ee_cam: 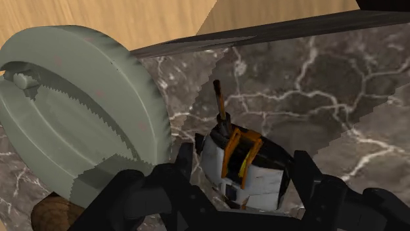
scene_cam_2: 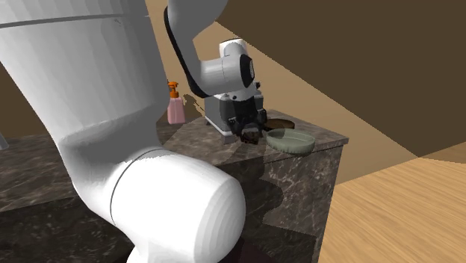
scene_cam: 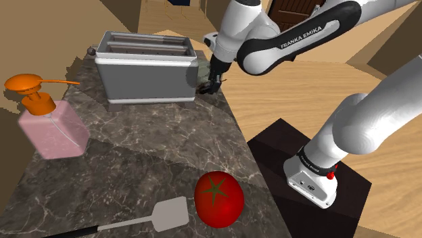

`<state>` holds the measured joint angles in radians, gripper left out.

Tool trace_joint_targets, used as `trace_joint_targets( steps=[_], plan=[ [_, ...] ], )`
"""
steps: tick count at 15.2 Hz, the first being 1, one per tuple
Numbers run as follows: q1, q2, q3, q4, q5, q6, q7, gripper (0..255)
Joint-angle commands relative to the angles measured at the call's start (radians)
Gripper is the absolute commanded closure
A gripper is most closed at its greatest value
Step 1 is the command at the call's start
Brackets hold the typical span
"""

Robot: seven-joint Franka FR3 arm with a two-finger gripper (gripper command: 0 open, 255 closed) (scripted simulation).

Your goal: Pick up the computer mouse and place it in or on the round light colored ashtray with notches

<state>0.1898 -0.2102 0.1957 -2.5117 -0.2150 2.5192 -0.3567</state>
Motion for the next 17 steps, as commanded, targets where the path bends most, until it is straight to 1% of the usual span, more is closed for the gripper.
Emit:
trace_joint_targets(
  steps=[1, 12, 13, 17],
  plan=[
    [0.003, -0.018, -0.004, 0.010, 0.013, -0.027, -0.015, 255],
    [0.020, -0.098, -0.018, 0.092, 0.060, -0.184, -0.067, 255],
    [0.020, -0.099, -0.018, 0.093, 0.061, -0.187, -0.068, 255],
    [-0.016, 0.002, -0.067, 0.188, 0.047, -0.172, -0.141, 255]
  ],
)
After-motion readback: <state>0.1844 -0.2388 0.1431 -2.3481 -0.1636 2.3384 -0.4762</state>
